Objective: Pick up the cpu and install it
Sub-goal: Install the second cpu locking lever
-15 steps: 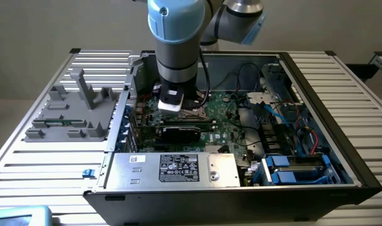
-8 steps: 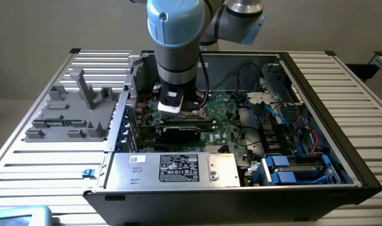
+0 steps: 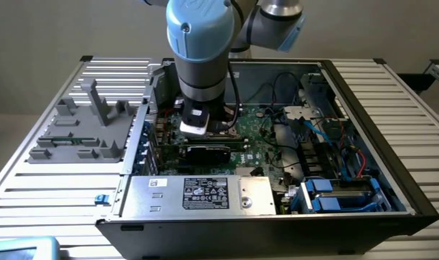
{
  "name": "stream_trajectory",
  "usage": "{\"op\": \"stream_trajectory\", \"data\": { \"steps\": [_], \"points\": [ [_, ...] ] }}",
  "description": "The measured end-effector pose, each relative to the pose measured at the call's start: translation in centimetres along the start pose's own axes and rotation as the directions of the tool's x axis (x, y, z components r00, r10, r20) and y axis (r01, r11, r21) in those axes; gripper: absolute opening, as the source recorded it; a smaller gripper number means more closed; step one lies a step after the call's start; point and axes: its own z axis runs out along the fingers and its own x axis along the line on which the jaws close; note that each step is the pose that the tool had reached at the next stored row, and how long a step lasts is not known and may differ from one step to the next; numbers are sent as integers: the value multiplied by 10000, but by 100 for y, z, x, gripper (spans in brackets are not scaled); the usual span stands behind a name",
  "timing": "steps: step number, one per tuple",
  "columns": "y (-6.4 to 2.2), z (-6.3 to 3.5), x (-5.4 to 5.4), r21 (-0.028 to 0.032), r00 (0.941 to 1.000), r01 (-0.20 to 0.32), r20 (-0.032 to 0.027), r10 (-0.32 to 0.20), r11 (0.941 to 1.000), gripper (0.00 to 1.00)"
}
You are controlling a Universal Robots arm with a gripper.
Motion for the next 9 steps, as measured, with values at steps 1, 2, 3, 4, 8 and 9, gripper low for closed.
{"op": "stream_trajectory", "data": {
  "steps": [1,2,3,4,8,9],
  "points": [
    [8,-3,2,54,10000,-4,9,4,10000,11],
    [16,-6,4,106,10000,-8,18,8,9999,11],
    [23,-9,5,161,10000,-11,25,11,9999,11],
    [29,-10,7,197,10000,-13,23,12,9998,11],
    [46,-13,10,242,10000,-36,-3,36,9997,11],
    [48,-12,11,255,10000,-39,-13,40,9997,11]
  ]
}}
